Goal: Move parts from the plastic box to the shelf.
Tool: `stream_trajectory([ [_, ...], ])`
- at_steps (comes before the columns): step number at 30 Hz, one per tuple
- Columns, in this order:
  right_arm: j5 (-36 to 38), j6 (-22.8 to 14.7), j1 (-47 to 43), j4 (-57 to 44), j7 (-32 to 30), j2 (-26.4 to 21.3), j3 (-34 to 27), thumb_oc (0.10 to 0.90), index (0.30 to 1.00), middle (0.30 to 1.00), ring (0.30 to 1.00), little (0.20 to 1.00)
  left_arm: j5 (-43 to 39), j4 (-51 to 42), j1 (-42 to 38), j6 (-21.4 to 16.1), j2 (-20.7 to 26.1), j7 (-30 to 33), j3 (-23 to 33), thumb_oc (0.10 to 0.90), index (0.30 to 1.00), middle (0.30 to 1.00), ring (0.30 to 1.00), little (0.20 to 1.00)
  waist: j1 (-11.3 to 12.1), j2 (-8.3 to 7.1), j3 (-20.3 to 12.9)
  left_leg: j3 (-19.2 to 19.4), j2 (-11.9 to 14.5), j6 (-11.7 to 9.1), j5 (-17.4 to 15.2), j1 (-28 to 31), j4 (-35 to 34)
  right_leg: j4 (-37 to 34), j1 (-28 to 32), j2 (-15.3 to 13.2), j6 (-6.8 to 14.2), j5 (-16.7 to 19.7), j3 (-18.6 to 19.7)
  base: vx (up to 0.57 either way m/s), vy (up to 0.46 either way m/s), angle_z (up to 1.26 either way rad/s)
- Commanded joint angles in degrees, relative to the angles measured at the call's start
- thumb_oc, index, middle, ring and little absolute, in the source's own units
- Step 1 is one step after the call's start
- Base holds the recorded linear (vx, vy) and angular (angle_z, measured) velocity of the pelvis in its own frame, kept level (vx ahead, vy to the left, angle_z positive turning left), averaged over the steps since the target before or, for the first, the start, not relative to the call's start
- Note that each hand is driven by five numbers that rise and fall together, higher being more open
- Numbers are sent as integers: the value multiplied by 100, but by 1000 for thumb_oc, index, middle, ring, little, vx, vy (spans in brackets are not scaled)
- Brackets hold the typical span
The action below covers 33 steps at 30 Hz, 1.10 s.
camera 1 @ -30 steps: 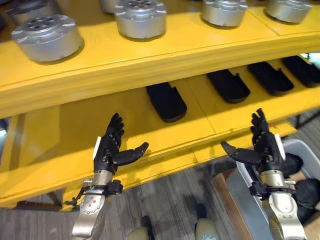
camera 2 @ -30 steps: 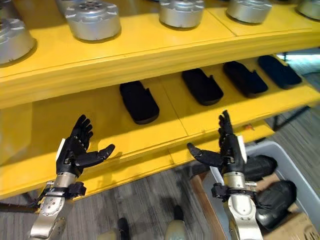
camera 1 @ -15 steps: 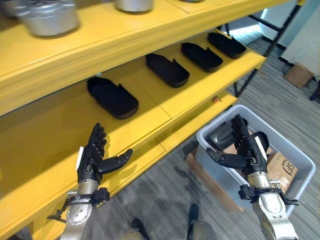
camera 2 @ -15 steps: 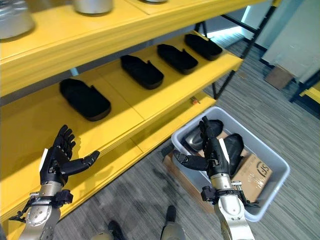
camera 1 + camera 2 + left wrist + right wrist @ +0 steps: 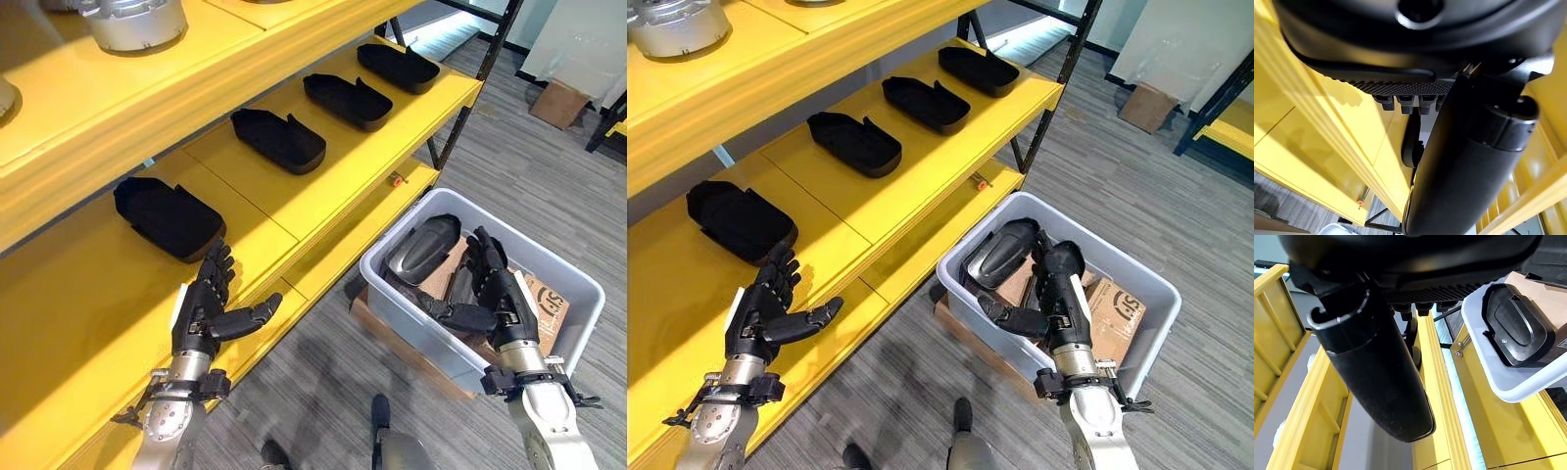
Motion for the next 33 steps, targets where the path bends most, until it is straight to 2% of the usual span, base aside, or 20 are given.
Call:
stream_trajectory([
  [1,223,-780,-226,-549,-135,-197,-504,900,1000,1000,1000,1000,-47,-544,-450,-554,83,-102,78,900,1000,1000,1000,1000,-34,-13,-247,-549,648,-92,-345,197,409,934,-260,4,168,-981,123,0,-173,-5],
  [5,268,-826,-210,-560,-166,-202,-502,900,1000,1000,1000,1000,-85,-506,-608,-560,19,-69,-27,900,1000,1000,1000,1000,-92,108,-215,-535,812,-172,-170,187,508,1236,-395,146,56,-1167,171,21,-139,-7],
  [8,325,-869,-184,-597,-207,-236,-536,900,1000,1000,1000,1000,-98,-458,-811,-555,-18,-40,-150,900,1000,1000,1000,1000,-161,255,-158,-603,1011,-295,205,137,719,1513,-494,335,-143,-1404,234,63,-204,-8],
  [10,284,-905,-198,-593,-249,-253,-534,900,1000,1000,1000,1000,-67,-427,-837,-549,-28,-28,-169,900,1000,1000,1000,1000,-135,276,-84,-788,1214,-382,642,14,1225,1524,-423,573,-342,-1557,331,110,-256,-11],
  [12,231,-938,-269,-538,-392,-223,-453,900,1000,1000,1000,1000,-86,-452,-829,-552,26,41,-123,900,1000,1000,1000,1000,20,175,70,-1485,1394,-380,1316,-359,2073,1534,-334,857,-592,-1603,528,94,-310,-44],
  [14,220,-933,-335,-513,-444,-208,-405,900,1000,1000,1000,1000,-105,-562,-731,-526,49,47,-62,900,1000,1000,1000,1000,160,25,183,-1982,1197,-146,1244,-714,2498,1389,-172,916,-693,-1612,668,63,-199,-93],
  [15,203,-937,-353,-525,-456,-213,-376,900,1000,1000,1000,1000,-116,-584,-665,-520,33,78,-42,900,1000,1000,1000,1000,216,-16,223,-2115,1110,-80,1191,-803,2476,1348,-106,935,-692,-1614,741,2,-92,-64],
  [16,190,-940,-392,-530,-494,-224,-375,900,1000,1000,1000,1000,-132,-602,-616,-521,22,113,-11,900,1000,1000,1000,1000,288,-72,294,-2183,914,111,1156,-1079,2308,1258,-117,903,-702,-1475,807,-18,2,-36],
  [17,182,-945,-443,-492,-510,-252,-364,900,1000,1000,1000,1000,-141,-589,-606,-521,0,135,4,900,1000,1000,1000,1000,358,-87,384,-2411,683,169,1064,-1314,2020,1245,-93,897,-668,-1447,897,-18,76,-43],
  [18,173,-938,-493,-463,-518,-277,-347,900,1000,1000,1000,1000,-134,-565,-594,-523,-18,156,11,900,1000,1000,1000,1000,391,-78,460,-2562,524,166,1082,-1433,1541,1220,-52,897,-617,-1461,968,43,85,-36],
  [19,173,-939,-497,-461,-519,-279,-346,900,1000,1000,1000,1000,-134,-563,-597,-524,-19,157,12,900,1000,1000,1000,1000,387,-91,468,-2550,505,171,1097,-1402,1505,1218,-39,880,-613,-1465,969,137,160,-60],
  [20,109,-948,-586,-325,-534,-317,-277,900,1000,1000,1000,1000,-102,-494,-609,-553,-26,185,-19,900,1000,1000,1000,1000,525,-64,597,-2779,179,84,1256,-1581,513,1216,46,934,-563,-1510,1086,96,108,-43],
  [21,108,-952,-593,-319,-535,-318,-278,900,1000,1000,1000,1000,-101,-489,-617,-556,-27,186,-20,900,1000,1000,1000,1000,527,-65,591,-2770,175,88,1298,-1570,460,1208,34,932,-563,-1494,1088,209,210,-55],
  [22,60,-940,-628,-289,-514,-339,-225,900,1000,1000,1000,1000,-54,-429,-639,-590,-31,204,-46,900,1000,1000,1000,1000,643,-12,706,-3047,-177,26,1437,-1794,-109,1296,89,1062,-526,-1549,1205,107,101,-51],
  [23,59,-941,-634,-286,-514,-341,-229,900,1000,1000,1000,1000,-53,-421,-650,-595,-33,206,-50,900,1000,1000,1000,1000,650,-10,705,-3037,-174,26,1487,-1773,-177,1302,73,1065,-527,-1541,1209,275,226,-59],
  [24,-17,-952,-692,-254,-553,-304,-172,900,1000,1000,1000,1000,56,-365,-689,-618,-46,289,-82,900,1000,1000,1000,1000,785,3,758,-3379,-482,23,1453,-1894,-552,1396,194,1210,-493,-1665,1415,240,196,-88],
  [27,56,-933,-656,-264,-385,-217,-125,900,1000,1000,1000,1000,20,-361,-621,-656,-76,232,-53,900,1000,1000,1000,1000,792,-11,646,-3612,-431,73,1313,-1617,-439,1414,252,1319,-423,-1750,1816,230,255,-149],
  [30,183,-898,-448,-272,-290,-113,-290,900,1000,1000,1000,1000,-32,-422,-683,-675,-39,204,-44,900,1000,1000,1000,1000,642,-147,514,-3242,-442,170,963,-1642,-42,1209,402,1003,-294,-1775,1966,166,266,-85],
  [32,174,-861,-400,-293,-271,-110,-282,900,1000,1000,1000,1000,-37,-407,-670,-685,-16,201,-24,900,1000,1000,1000,1000,647,-137,479,-3166,-414,189,935,-1631,-15,1170,372,979,-301,-1724,2009,114,195,-82],
  [33,211,-817,-422,-300,-269,-61,-228,900,1000,1000,1000,1000,-57,-418,-684,-700,9,282,-6,900,1000,1000,1000,1000,583,-180,396,-2960,-454,292,742,-1616,115,1029,396,818,-191,-1652,2158,123,251,-92],
])
